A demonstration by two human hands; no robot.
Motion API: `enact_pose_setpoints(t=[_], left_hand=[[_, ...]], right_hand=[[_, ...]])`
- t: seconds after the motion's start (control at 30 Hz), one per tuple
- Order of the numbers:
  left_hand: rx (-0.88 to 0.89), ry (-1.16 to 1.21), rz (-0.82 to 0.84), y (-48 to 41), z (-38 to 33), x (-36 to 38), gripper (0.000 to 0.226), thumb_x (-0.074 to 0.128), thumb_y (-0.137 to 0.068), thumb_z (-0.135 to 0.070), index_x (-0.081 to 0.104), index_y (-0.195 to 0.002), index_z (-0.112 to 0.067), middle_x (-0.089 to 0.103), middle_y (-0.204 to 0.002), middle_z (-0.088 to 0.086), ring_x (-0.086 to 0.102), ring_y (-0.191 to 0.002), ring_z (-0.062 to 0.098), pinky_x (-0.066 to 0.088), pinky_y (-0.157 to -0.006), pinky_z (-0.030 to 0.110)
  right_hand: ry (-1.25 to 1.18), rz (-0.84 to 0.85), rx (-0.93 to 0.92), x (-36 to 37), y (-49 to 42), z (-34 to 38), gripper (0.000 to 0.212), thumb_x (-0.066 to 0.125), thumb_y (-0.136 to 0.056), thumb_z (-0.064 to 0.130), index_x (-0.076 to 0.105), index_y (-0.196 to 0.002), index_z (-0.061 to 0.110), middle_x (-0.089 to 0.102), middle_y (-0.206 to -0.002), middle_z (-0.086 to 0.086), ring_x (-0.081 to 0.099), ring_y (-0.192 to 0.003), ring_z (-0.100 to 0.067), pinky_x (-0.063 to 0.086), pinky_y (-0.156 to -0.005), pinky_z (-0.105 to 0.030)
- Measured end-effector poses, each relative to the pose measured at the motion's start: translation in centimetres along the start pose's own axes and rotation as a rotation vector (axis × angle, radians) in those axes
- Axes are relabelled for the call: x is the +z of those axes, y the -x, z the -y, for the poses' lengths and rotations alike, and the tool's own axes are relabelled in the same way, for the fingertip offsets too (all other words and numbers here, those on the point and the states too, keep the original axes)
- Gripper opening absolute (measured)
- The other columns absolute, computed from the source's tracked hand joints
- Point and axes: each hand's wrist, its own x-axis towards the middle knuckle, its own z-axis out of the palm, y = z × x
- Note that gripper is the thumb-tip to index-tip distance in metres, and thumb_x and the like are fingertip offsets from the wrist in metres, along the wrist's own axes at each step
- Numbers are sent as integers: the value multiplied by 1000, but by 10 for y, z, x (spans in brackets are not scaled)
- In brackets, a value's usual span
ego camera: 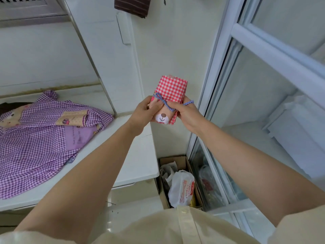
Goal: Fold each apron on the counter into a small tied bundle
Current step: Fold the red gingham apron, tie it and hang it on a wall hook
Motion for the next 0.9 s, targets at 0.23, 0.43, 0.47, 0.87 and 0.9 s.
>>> enact_pose_setpoints(t=[0.23,0.43,0.47,0.87,0.9], left_hand=[[295,-210,-140,-10,-75,3,34,76,-84,-29,61,-110,-12,70,-92,8,67,-75,17,52,-61,25],[462,-533,-424,-13,-154,15,57,51,-81,-72,53,-114,-24,68,-90,-4,68,-78,18,59,-71,39],[439,-590,-441,-14,-167,12,63,46,-79,-76,53,-113,-24,68,-90,-3,68,-79,19,59,-74,43],[611,-688,-626,-14,-272,-5,44,52,-82,-69,62,-85,-27,69,-76,-12,65,-77,10,52,-69,32],[625,-708,-609,-15,-283,-6,44,51,-83,-68,62,-86,-26,69,-76,-11,64,-77,12,51,-68,32]], right_hand=[[3,-10,-229,0,-12,73,15,59,-95,9,60,-109,13,70,-99,-4,68,-92,-19,53,-92,-38],[-31,17,-385,4,-24,155,29,57,-98,17,54,-126,10,66,-118,-10,65,-108,-23,51,-98,-42],[-38,-1,-415,6,-24,167,31,57,-98,16,53,-128,10,65,-121,-10,64,-110,-23,52,-99,-40],[-16,-127,-603,20,-35,262,17,62,-95,23,63,-112,19,68,-119,-8,64,-112,-25,51,-99,-48],[-18,-135,-612,21,-36,271,17,63,-95,25,63,-111,21,68,-119,-7,65,-111,-25,52,-98,-49]])
